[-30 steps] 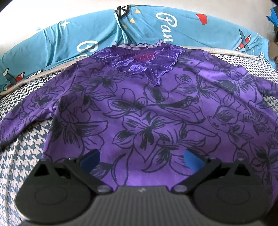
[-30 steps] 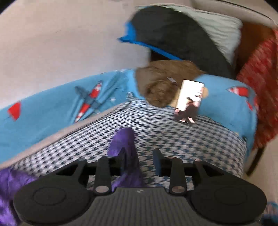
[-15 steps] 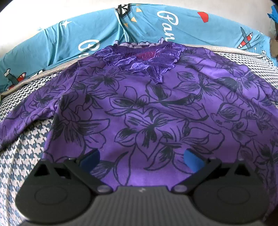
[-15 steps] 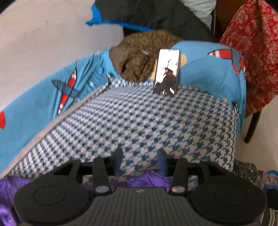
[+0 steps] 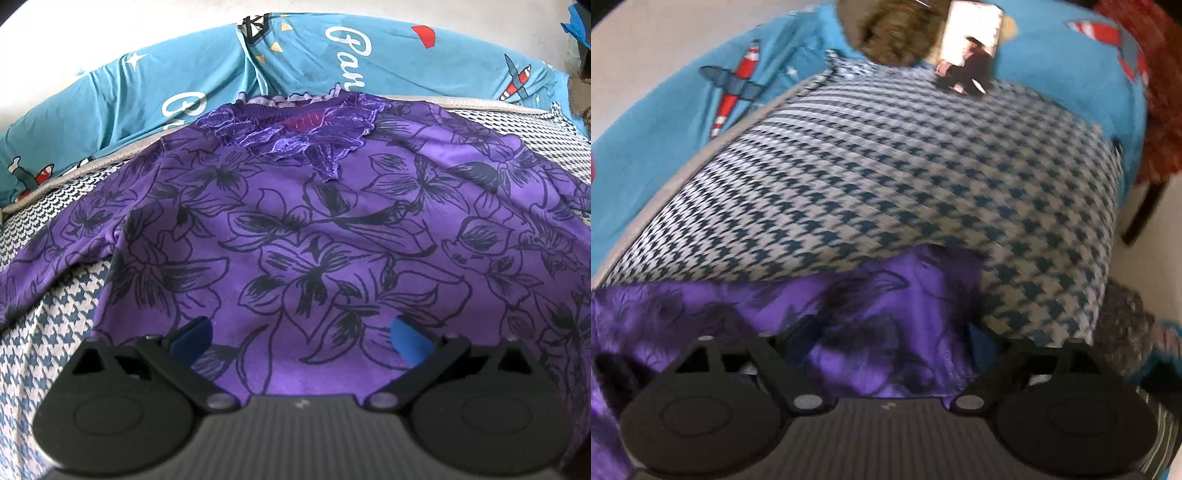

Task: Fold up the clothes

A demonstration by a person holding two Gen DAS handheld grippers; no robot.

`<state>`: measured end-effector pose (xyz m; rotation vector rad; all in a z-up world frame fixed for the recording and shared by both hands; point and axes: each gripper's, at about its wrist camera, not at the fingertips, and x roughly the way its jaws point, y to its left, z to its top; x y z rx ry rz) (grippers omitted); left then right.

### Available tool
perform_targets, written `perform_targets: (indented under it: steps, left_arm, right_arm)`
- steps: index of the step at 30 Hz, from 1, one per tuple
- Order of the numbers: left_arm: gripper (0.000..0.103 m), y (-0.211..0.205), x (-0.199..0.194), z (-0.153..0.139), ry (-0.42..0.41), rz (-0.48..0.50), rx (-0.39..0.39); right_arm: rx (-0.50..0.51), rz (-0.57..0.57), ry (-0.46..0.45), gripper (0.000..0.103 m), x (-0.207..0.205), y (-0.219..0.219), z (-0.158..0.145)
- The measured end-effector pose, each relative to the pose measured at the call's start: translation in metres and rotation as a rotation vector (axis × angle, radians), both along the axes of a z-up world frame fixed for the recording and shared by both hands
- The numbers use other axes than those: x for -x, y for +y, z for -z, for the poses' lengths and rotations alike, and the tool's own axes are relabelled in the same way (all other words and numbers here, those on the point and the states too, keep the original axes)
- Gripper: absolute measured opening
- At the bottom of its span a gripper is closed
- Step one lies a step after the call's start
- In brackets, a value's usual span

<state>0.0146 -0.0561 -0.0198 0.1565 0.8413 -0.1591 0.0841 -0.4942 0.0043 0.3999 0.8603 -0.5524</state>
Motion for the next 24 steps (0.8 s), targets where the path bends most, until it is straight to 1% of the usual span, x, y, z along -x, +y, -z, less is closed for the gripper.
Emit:
perform_targets:
  steps: [2,3,4,5,6,7,8,9,12,14,16,17,18,19,20,21,24]
  left_arm:
    - [0.103,0.000,0.000,0.000,0.002,-0.003,0.003]
    - [0.103,0.001,-0.001,0.000,0.004,-0.005,0.005]
    - [0.103,0.001,-0.001,0.000,0.005,-0.007,0.007]
    - [0.103,0.001,-0.001,0.000,0.006,-0.008,0.008]
    - [0.103,0.001,-0.001,0.000,0.007,-0.009,0.009]
    - [0.103,0.001,-0.001,0.000,0.007,-0.009,0.009]
    - [0.103,0.001,-0.001,0.000,0.006,-0.009,0.009]
    - [0.103,0.000,-0.001,0.000,0.005,-0.009,0.009]
    - [0.103,0.000,-0.001,0.000,0.004,-0.010,0.010]
    - [0.103,0.000,-0.001,0.000,0.007,-0.011,0.012]
    - [0.103,0.000,-0.002,0.000,0.011,-0.013,0.019]
    - [0.103,0.000,-0.002,0.000,0.012,-0.013,0.021]
    - [0.103,-0.001,-0.003,0.000,0.013,-0.012,0.023]
    - [0.103,-0.001,-0.004,0.001,0.014,-0.011,0.025]
    - [0.103,-0.002,-0.005,0.001,0.015,-0.009,0.027]
    - [0.103,-0.003,-0.007,0.001,0.016,-0.005,0.027]
    - [0.103,-0.007,-0.014,0.001,0.022,0.003,0.029]
  right_arm:
    - [0.034,-0.037,0.007,0.077,-0.006,0.009,0.002]
    - [0.060,-0.053,0.011,0.069,-0.008,0.014,0.003]
    - [0.089,-0.069,0.014,0.056,-0.011,0.019,0.003]
    - [0.118,-0.085,0.016,0.050,-0.013,0.023,0.003]
    - [0.127,-0.094,0.010,0.039,-0.015,0.026,0.003]
    - [0.130,-0.101,0.001,0.031,-0.016,0.028,0.002]
    - [0.132,-0.100,-0.006,0.026,-0.017,0.028,0.001]
    - [0.134,-0.098,-0.013,0.014,-0.018,0.027,0.000]
    - [0.096,-0.077,-0.085,0.012,-0.018,0.025,-0.007]
    - [0.110,-0.065,-0.124,0.012,-0.020,0.027,-0.015]
    - [0.141,-0.059,-0.129,0.015,-0.024,0.032,-0.022]
    - [0.168,-0.049,-0.109,0.019,-0.028,0.034,-0.024]
    - [0.202,-0.034,-0.100,0.027,-0.030,0.037,-0.028]
    - [0.229,-0.026,-0.122,0.036,-0.030,0.040,-0.032]
    - [0.235,-0.037,-0.157,0.038,-0.032,0.043,-0.037]
    - [0.226,-0.067,-0.189,0.039,-0.035,0.047,-0.040]
    - [0.159,-0.175,-0.228,0.039,-0.050,0.064,-0.040]
